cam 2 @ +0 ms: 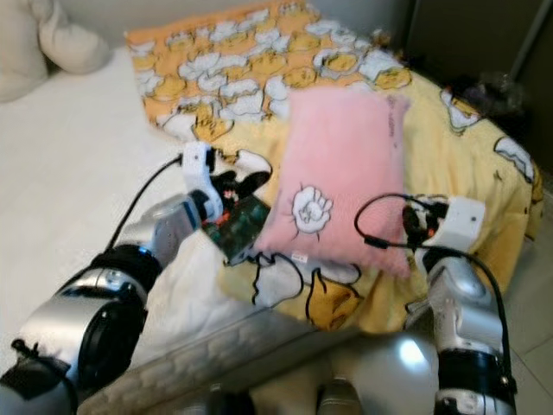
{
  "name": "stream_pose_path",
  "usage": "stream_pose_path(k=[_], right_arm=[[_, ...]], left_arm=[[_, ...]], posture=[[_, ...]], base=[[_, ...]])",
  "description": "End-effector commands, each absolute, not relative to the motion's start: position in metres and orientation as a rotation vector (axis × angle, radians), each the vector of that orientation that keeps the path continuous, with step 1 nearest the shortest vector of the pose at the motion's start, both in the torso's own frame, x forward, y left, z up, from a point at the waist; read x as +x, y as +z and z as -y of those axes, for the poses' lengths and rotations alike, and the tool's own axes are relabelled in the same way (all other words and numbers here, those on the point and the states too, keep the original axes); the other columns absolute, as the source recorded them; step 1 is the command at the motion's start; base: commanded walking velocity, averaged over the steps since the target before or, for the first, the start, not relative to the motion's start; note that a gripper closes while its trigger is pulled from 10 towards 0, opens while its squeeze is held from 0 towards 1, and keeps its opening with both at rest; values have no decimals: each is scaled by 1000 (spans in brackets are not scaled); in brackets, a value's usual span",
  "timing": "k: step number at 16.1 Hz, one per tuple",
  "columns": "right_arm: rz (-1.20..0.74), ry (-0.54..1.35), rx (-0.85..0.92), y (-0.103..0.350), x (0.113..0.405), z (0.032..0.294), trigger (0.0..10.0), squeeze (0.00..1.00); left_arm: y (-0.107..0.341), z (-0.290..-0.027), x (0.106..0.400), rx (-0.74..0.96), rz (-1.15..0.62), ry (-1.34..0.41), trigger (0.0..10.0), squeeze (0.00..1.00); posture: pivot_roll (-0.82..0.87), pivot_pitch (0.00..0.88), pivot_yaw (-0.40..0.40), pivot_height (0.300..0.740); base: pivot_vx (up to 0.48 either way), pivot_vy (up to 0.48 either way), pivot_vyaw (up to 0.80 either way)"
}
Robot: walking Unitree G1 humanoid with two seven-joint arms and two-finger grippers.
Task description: Clean up the room
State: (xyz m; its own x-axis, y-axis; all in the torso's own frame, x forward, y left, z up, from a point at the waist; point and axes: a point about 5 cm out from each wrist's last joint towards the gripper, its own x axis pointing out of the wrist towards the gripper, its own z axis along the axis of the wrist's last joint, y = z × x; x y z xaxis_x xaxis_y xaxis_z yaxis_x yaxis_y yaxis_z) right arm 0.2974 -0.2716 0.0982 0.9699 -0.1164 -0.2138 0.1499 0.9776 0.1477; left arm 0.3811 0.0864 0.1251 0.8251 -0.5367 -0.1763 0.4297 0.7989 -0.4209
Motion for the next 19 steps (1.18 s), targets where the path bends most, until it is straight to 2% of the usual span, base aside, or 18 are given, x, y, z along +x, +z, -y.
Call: stream_pose_path(k=[1,2,3,6,12,13,14,16,19], right_arm=[[-189,-107,175,100,302,267,10000,0],[-164,-91,163,103,307,261,10000,647],[-163,-94,140,104,308,260,10000,1000],[-98,-87,90,115,308,255,10000,1000],[12,-72,129,136,315,254,10000,1000],[15,-55,149,137,318,251,10000,749],[23,-39,147,139,320,248,10000,0],[36,-24,138,143,320,244,10000,0],[17,1,192,135,319,237,10000,0]], left_arm=[[121,-89,381,-394,-313,-498,10000,0],[120,-82,380,-380,-307,-508,10000,1000],[119,-79,379,-367,-304,-520,10000,1000],[121,-66,377,-374,-302,-559,10000,1000],[120,-60,376,-415,-315,-558,10000,1000],[119,-59,376,-416,-318,-557,10000,1000],[123,-59,378,-406,-305,-560,10000,1000],[133,-62,381,-383,-259,-588,10000,1000],[132,-64,380,-433,-263,-602,10000,1000]], posture=[[-183,171,151,724],[-185,188,150,724],[-187,195,148,724],[-190,209,149,724],[-195,227,155,724],[-196,227,156,724],[-193,226,158,724],[-185,214,160,724],[-176,205,159,724]], base=[[0,0,0],[0,0,0],[0,0,0],[0,0,0],[0,0,0],[0,0,0],[0,0,0],[0,0,0],[0,0,0]])
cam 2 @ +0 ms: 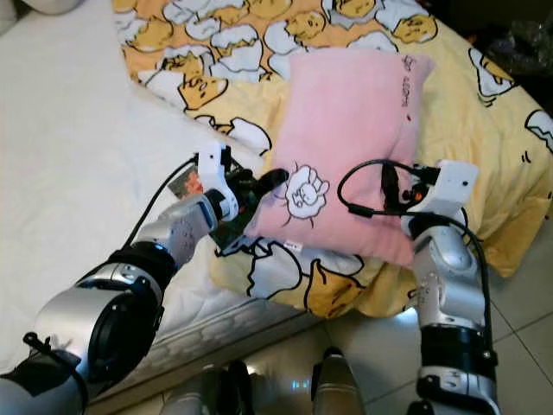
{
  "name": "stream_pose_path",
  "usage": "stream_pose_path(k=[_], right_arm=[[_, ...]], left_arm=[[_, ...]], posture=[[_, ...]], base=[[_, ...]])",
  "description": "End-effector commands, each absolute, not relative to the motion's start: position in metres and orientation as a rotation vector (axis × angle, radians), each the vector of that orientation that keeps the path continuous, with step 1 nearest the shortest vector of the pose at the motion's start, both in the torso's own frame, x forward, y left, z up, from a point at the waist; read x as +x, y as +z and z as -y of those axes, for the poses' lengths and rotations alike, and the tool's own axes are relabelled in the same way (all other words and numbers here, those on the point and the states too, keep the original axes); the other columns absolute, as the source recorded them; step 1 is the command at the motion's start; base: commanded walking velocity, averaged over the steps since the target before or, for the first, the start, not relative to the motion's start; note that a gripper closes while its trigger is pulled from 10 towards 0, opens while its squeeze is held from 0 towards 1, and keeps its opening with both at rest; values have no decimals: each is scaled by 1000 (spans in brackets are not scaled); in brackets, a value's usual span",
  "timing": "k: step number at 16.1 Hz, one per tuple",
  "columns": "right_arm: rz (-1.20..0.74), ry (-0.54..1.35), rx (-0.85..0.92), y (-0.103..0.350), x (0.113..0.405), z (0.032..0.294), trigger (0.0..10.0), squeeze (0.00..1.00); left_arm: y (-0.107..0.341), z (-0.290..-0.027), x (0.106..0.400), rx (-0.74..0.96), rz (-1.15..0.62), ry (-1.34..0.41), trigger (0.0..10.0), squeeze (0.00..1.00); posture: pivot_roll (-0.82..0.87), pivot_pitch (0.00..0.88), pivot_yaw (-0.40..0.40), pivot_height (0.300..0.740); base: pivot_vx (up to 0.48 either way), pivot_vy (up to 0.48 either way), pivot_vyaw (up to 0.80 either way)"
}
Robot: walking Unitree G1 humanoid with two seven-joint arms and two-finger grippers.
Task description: Clean up the room
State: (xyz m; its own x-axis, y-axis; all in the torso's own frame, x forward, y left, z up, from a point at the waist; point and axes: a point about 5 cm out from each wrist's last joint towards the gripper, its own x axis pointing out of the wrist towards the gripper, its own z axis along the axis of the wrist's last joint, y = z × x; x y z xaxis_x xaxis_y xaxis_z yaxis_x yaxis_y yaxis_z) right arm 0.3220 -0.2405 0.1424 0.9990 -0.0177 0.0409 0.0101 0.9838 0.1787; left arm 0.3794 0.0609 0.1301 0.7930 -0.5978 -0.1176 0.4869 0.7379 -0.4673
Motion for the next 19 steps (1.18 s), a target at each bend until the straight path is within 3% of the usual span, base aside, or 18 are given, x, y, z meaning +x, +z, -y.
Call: stream_pose_path(k=[1,3,4,5,6,10,14,15,16,19], right_arm=[[3,20,232,131,321,232,10000,0],[-5,60,308,130,324,222,10000,0],[2,77,300,134,324,220,10000,0],[-1,76,289,133,321,221,10000,0],[-6,73,285,130,319,222,10000,0],[-24,60,282,125,314,224,10000,0],[-29,70,291,128,311,225,10000,0],[-37,83,303,129,310,225,10000,0],[-49,103,327,129,308,224,10000,0],[-69,123,361,129,305,226,10000,0]], left_arm=[[129,-63,379,-469,-277,-603,10000,1000],[130,-63,380,-473,-269,-589,10000,1000],[142,-63,383,-151,-129,-596,10000,1000],[153,-62,384,10,-30,-593,10000,1000],[159,-60,385,53,16,-593,10000,1000],[156,-59,384,-5,-9,-593,10000,1000],[120,-64,377,-412,-274,-543,10000,1000],[112,-61,372,-462,-320,-553,10000,773],[108,-57,369,-484,-339,-569,10000,0],[105,-37,361,-562,-378,-657,10000,0]], posture=[[-174,206,159,724],[-180,201,160,724],[-180,199,160,724],[-178,195,160,724],[-177,195,161,724],[-182,206,164,724],[-210,228,157,724],[-228,238,151,724],[-241,245,145,724],[-253,248,136,724]], base=[[0,0,0],[0,0,0],[0,0,0],[0,0,0],[0,0,0],[0,0,0],[0,0,0],[0,0,0],[0,0,0],[0,0,0]])
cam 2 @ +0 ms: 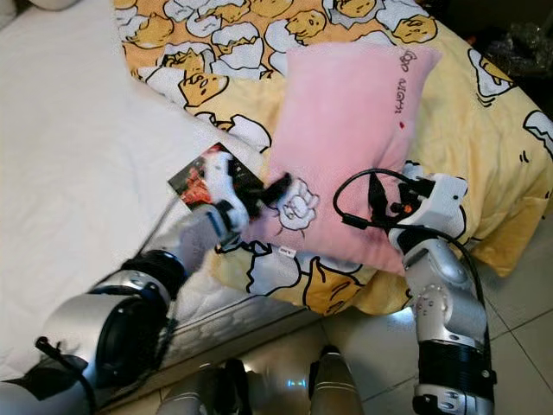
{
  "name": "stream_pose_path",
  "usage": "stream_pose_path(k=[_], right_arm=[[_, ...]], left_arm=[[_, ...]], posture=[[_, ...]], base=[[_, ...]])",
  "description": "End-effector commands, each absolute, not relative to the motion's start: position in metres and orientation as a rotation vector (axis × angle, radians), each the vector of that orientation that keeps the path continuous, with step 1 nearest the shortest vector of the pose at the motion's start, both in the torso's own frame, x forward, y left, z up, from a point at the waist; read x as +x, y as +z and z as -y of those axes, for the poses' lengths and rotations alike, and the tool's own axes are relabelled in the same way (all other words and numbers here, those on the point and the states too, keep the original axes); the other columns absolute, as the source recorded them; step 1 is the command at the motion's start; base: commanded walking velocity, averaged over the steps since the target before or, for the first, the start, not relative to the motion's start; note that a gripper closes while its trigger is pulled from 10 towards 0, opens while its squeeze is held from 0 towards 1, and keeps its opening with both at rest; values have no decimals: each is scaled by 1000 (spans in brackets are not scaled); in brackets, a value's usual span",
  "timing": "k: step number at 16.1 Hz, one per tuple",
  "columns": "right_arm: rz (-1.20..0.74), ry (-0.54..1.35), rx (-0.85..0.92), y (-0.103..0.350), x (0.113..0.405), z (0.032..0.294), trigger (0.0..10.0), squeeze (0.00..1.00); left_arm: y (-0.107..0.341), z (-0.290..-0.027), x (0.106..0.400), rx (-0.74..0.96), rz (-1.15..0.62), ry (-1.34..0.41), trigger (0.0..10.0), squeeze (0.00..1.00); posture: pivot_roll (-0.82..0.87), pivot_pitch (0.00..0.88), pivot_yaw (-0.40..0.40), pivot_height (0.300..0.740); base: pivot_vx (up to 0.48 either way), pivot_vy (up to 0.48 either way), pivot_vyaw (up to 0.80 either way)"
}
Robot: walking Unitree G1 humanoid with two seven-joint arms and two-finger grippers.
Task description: Clean up the room
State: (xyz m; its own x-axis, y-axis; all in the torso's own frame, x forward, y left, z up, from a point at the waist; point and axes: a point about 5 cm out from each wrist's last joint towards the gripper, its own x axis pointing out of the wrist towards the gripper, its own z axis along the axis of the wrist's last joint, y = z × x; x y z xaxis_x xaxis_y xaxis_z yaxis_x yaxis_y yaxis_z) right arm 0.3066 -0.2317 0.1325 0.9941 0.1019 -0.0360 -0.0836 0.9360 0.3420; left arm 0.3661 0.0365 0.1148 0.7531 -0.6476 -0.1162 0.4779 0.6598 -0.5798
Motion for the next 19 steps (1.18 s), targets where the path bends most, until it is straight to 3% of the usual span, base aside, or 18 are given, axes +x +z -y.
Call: stream_pose_path(k=[1,5,7,8,9,13,19], right_arm=[[-78,139,368,131,302,227,10000,0],[-123,174,351,132,291,236,10000,0],[-135,178,354,129,289,236,10000,0],[-141,166,356,127,289,236,8078,0],[-143,161,371,124,289,237,0,0],[-154,230,461,122,285,222,0,0],[-189,274,453,113,283,215,0,0]], left_arm=[[104,-29,358,-586,-384,-684,10000,0],[107,9,343,-638,-395,-830,10000,0],[102,15,337,-614,-412,-847,10000,0],[102,14,338,-618,-401,-847,4941,0],[103,13,339,-645,-392,-845,0,0],[102,19,332,-709,-392,-928,0,0],[100,13,330,-620,-379,-1016,0,0]], posture=[[-265,249,130,724],[-284,256,120,724],[-287,256,122,724],[-288,256,123,724],[-283,255,123,724],[-274,259,122,724],[-242,245,119,724]], base=[[0,0,0],[0,0,0],[0,0,0],[0,0,0],[0,0,0],[0,0,0],[0,0,0]])
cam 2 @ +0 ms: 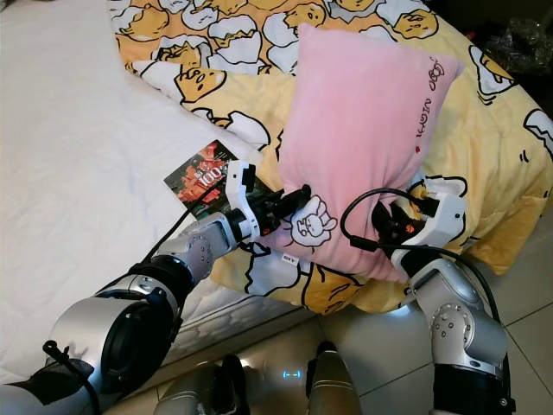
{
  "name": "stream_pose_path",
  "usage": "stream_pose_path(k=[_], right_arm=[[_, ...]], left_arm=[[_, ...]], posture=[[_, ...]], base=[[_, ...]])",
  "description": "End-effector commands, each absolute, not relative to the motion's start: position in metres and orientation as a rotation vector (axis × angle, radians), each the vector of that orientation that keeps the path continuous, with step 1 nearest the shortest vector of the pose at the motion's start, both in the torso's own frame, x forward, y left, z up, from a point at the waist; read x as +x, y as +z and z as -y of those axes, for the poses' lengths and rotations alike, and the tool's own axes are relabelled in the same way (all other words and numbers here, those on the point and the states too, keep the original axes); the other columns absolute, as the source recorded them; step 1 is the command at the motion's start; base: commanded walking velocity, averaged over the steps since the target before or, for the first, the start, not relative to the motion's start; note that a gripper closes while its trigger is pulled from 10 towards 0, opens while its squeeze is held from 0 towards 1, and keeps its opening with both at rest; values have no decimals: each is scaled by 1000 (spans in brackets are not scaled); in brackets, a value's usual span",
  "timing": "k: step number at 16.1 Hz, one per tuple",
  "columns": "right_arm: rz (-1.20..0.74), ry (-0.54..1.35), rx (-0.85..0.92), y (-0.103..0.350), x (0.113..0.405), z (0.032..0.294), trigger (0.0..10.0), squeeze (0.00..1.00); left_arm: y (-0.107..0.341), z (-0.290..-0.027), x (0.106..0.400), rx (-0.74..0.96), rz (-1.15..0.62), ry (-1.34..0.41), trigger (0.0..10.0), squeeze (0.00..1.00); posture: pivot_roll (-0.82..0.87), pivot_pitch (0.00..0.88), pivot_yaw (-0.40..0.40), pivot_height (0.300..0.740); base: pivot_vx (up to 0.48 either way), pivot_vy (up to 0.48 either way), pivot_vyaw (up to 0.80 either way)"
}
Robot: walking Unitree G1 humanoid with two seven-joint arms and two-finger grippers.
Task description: Clean up the room
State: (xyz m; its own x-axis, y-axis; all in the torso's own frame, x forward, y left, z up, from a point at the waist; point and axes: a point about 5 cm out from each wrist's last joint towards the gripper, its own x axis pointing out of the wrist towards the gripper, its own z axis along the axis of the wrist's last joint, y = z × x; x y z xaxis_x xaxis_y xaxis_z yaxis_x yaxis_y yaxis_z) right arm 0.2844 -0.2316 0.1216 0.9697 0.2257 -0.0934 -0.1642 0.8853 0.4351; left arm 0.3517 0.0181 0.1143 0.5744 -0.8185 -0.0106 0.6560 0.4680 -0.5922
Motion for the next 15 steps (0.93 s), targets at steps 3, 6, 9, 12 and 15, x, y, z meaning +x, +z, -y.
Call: stream_pose_path(k=[3,6,9,12,15], right_arm=[[-185,291,453,116,286,215,0,0],[-183,298,404,117,286,219,0,0],[-181,299,403,115,286,217,0,0],[-183,301,404,113,287,217,0,0],[-174,302,398,115,287,219,0,0]], left_arm=[[105,10,333,-687,-359,-1015,0,0],[101,2,334,-683,-358,-1000,0,0],[103,-9,339,-714,-327,-972,0,0],[110,-7,340,-800,-294,-987,0,0],[110,-4,339,-819,-291,-996,0,0]], posture=[[-243,234,116,724],[-237,209,116,724],[-225,177,116,724],[-227,168,111,724],[-233,169,111,724]], base=[[0,0,0],[0,0,0],[0,0,0],[0,0,0],[0,0,0]])
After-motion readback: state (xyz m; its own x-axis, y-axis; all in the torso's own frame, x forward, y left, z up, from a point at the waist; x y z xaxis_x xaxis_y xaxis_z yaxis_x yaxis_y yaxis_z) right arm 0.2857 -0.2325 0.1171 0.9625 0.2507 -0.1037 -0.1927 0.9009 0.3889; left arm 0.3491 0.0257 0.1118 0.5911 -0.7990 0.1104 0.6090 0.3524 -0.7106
